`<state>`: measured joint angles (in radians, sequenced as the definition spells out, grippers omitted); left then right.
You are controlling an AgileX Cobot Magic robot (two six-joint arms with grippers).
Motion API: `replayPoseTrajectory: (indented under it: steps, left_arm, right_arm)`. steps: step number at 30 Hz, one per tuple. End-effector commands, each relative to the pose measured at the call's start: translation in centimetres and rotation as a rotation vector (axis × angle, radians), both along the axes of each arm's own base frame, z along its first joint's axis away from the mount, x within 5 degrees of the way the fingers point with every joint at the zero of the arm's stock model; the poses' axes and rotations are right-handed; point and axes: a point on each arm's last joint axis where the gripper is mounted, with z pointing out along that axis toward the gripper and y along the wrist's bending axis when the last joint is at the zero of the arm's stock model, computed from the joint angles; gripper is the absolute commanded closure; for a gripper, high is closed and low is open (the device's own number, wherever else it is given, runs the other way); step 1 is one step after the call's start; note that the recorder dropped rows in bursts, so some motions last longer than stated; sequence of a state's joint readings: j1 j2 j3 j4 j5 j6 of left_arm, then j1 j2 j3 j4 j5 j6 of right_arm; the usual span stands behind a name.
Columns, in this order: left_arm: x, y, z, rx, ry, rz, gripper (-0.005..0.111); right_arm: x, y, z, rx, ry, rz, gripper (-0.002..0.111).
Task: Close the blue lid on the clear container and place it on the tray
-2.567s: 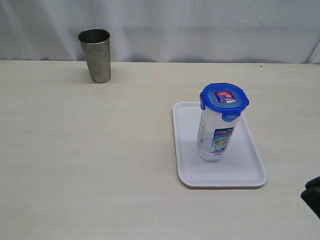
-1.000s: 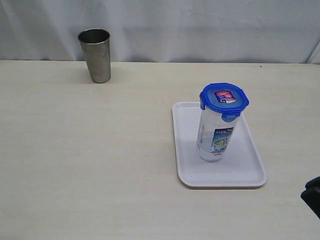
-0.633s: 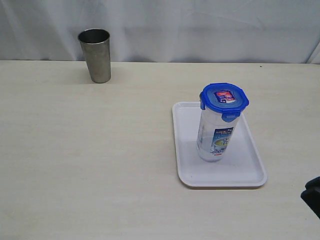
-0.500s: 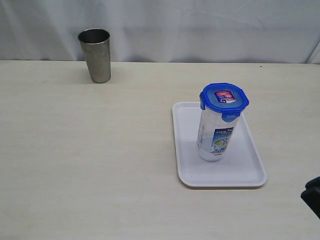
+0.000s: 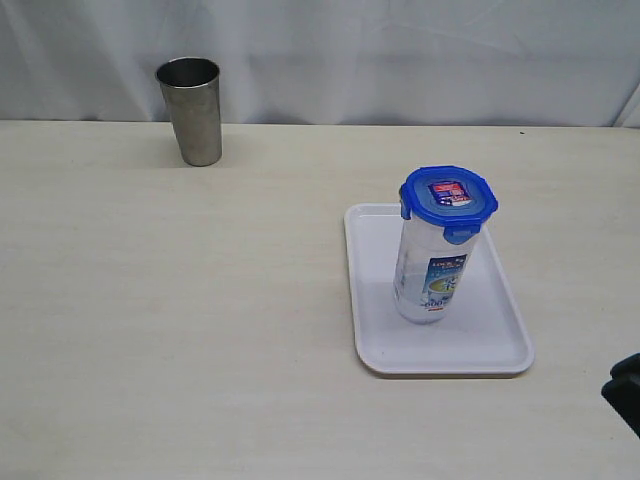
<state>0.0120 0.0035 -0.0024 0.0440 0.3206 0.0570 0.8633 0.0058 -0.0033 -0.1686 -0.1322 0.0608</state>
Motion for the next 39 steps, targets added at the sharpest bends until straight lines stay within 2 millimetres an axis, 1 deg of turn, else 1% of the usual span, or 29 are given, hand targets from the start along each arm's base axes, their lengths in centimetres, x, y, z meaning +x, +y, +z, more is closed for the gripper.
replayPoseTrajectory:
  steps: [1,10,12,15,19,29,33,36,39]
  left_arm:
    - [0.0,0.0,0.0,-0.004,-0.005,-0.001,0.107]
    - [0.0,0.0,0.0,-0.004,-0.005,-0.001,0.107]
    - [0.0,0.0,0.0,-0.004,-0.005,-0.001,0.107]
    - [0.0,0.0,0.0,-0.004,-0.005,-0.001,0.107]
    - [0.0,0.0,0.0,-0.004,-0.005,-0.001,0.107]
    - [0.0,0.0,-0.1,-0.004,0.003,0.000,0.107]
    - [0.0,0.0,-0.1,-0.004,0.003,0.000,0.107]
    - [0.0,0.0,-0.1,-0.004,0.003,0.000,0.107]
    - [0.0,0.0,-0.1,-0.004,0.003,0.000,0.107]
  right_arm:
    - [0.0,0.0,-0.1,-0.005,-0.006,-0.003,0.104]
    - [0.0,0.0,-0.1,-0.006,-0.012,-0.006,0.104]
    - [0.1,-0.1,-0.1,-0.046,-0.047,-0.032,0.104]
    - [0.3,-0.3,-0.2,-0.057,-0.052,-0.086,0.104]
    - [0.8,-0.8,-0.2,-0.061,-0.048,-0.220,0.104]
    - [1.9,-3.1,-0.2,-0.065,-0.031,-0.696,0.104]
    - [2.0,-3.9,-0.2,-0.059,-0.017,-0.840,0.104]
    - [2.1,-4.4,-0.7,-0.068,0.041,-0.914,0.104]
    - [2.2,-4.5,-1.3,-0.105,0.106,-0.929,0.104]
